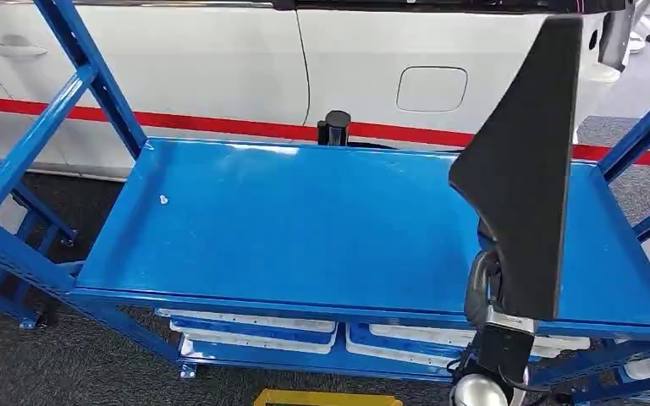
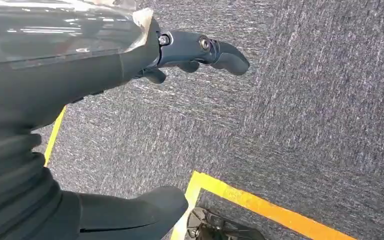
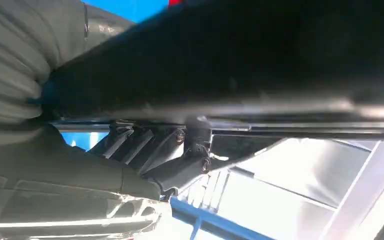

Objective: Take the parts from the cabinet and place them on the table.

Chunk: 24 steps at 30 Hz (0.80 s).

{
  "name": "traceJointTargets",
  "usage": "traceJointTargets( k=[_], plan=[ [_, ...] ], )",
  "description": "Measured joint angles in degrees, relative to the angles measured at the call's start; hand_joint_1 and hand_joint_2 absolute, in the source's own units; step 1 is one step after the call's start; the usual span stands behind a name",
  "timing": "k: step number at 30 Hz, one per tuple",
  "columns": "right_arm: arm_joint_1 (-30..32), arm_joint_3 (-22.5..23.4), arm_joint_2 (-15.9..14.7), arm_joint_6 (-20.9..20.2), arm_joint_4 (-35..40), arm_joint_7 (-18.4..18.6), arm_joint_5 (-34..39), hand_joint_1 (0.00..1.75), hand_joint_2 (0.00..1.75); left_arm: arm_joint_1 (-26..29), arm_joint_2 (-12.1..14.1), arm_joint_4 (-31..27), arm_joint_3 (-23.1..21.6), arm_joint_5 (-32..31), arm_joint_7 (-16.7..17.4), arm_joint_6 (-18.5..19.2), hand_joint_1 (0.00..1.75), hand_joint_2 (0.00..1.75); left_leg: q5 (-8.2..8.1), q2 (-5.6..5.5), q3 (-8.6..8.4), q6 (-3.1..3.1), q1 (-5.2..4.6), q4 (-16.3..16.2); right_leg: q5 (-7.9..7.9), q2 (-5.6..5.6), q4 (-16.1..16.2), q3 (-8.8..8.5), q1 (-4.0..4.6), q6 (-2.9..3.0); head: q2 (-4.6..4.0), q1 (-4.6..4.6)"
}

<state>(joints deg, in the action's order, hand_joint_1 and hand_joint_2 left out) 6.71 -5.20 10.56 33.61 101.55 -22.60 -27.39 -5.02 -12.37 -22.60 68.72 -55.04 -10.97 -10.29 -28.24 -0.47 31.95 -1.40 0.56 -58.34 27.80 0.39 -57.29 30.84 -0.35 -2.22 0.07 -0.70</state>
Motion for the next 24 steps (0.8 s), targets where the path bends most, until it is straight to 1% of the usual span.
traceJointTargets(
  k=[13, 19, 20, 24],
  plan=[
    [0.0, -0.1, -0.8, -0.6, 0.0, -0.2, 0.5, 1.75, 1.75, 0.0, 0.0, 0.0, 0.2, 0.1, 0.1, 0.0, 0.00, 1.75, 0.00, -0.01, 0.01, 0.00, 0.00, 0.0, 0.00, 0.00, 0.0, 0.00, 0.00, 0.00, 0.00, -0.02],
    [-0.3, 0.0, -0.9, -0.7, -0.3, -0.9, 0.7, 1.75, 1.75, 0.0, -0.2, 0.1, 0.4, 0.2, 0.1, 0.0, 0.00, 1.75, 0.00, 0.00, 0.01, 0.00, 0.00, 0.0, 0.00, 0.00, 0.0, 0.00, 0.00, 0.00, 0.00, -0.02],
    [-0.3, 0.0, -1.0, -0.7, -0.4, -1.0, 0.7, 1.75, 1.75, 0.0, -0.2, 0.1, 0.4, 0.2, 0.1, 0.0, 0.00, 1.75, -0.06, -0.01, 0.04, -0.06, -0.20, -0.1, -0.04, 0.00, 0.1, -0.02, -0.13, -0.06, 0.00, 0.00],
    [-0.6, 0.0, -1.0, -0.6, -0.9, -1.5, 0.3, 1.75, 1.75, 0.0, -0.2, 0.1, 0.5, 0.2, 0.1, 0.5, 0.00, 1.75, -0.14, -0.03, 0.05, -0.20, -0.42, -0.1, -0.06, 0.00, 0.1, -0.01, -0.49, -0.12, 0.00, 0.02]
  ],
)
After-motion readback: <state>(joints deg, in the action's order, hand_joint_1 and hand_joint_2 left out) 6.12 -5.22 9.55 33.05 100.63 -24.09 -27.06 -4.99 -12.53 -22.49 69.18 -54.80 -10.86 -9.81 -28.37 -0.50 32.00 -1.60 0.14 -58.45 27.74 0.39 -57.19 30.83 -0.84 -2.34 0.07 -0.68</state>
